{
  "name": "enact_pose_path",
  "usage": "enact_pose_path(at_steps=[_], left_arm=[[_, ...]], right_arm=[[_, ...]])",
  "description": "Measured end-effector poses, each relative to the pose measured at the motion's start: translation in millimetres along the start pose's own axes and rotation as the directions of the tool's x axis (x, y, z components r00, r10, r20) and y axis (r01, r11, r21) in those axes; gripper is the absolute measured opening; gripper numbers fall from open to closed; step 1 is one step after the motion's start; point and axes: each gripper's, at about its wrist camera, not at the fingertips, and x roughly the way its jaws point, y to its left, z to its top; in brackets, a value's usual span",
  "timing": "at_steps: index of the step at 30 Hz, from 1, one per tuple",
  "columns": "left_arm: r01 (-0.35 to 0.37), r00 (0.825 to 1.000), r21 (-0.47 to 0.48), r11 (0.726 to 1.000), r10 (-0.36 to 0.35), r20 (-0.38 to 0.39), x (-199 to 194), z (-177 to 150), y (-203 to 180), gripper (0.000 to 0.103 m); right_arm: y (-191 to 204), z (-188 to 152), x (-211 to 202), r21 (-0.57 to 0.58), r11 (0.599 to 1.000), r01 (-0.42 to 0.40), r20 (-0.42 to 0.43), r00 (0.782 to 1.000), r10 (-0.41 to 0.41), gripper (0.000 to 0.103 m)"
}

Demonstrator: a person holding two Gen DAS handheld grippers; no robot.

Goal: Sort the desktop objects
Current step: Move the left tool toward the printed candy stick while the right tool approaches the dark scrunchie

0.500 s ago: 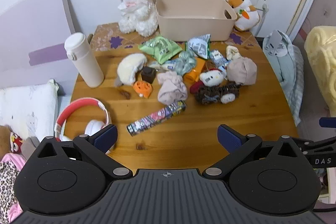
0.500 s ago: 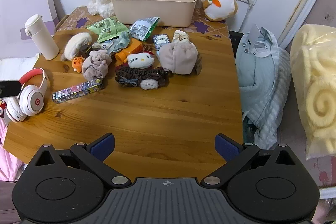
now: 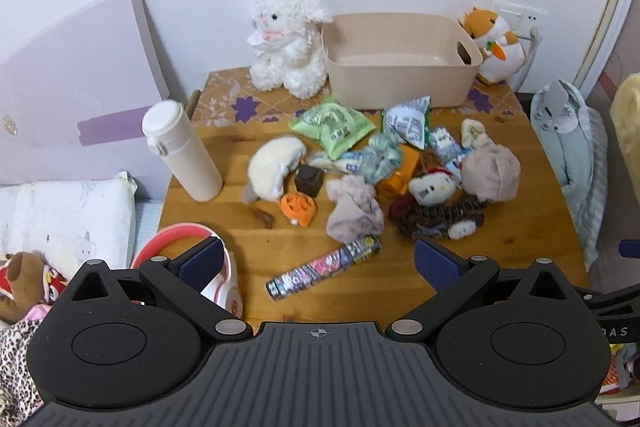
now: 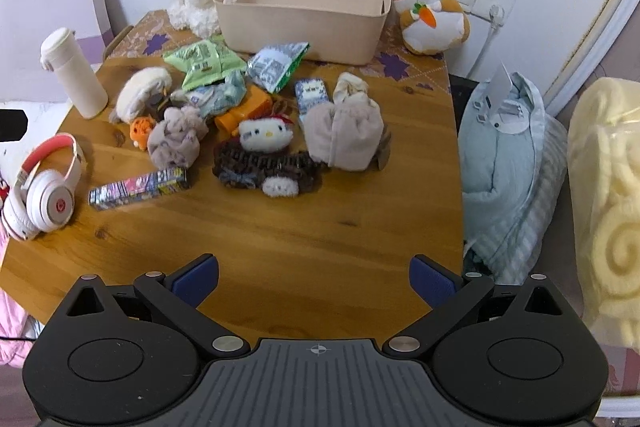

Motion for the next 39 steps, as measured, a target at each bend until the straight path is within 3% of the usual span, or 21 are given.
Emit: enact_pose_path(at_steps=[8, 17, 22, 26, 30, 34, 39], left_arm=[[0.001, 1.000, -0.010, 1.000, -0.002, -0.030, 21.3, 19.4, 6.6, 0.103], [0.029, 0.990, -0.023, 0.999, -0.032, -0.134, 74.0, 22.8, 19.5, 0.103], [0.059, 0.980, -0.018, 0.998, -0.062, -0.189, 105.9, 17.9, 19.2, 0.103], [0.076, 0.971, 0.004, 0.997, -0.073, -0.230, 128.8, 15.0, 16.0, 0.103], [0.076, 0.967, 0.018, 0.997, -0.069, -0.247, 147.7, 17.3, 15.3, 0.103], [0.082, 0.961, 0.024, 0.996, -0.073, -0.266, 165.7, 19.8, 15.5, 0.103], [0.053, 0.955, 0.033, 0.998, -0.041, -0.292, 188.2, 16.4, 14.8, 0.103]], right_arm=[[2.2, 23.4, 18.9, -0.007, 1.000, -0.006, -0.006, 1.000, 0.006, 0.103], [15.8, 36.9, 49.1, -0.050, 0.999, -0.013, -0.001, 1.000, 0.013, 0.103], [28.8, 34.0, 62.1, -0.128, 0.992, 0.008, 0.039, 0.999, -0.003, 0.103], [32.8, 33.0, 73.4, -0.146, 0.986, -0.081, 0.058, 0.994, 0.090, 0.103], [36.4, 34.5, 86.4, -0.154, 0.983, -0.101, 0.085, 0.990, 0.115, 0.103], [30.5, 38.2, 98.4, -0.112, 0.978, -0.176, 0.104, 0.977, 0.187, 0.103], [30.7, 40.7, 114.0, -0.192, 0.968, -0.159, 0.124, 0.975, 0.185, 0.103]])
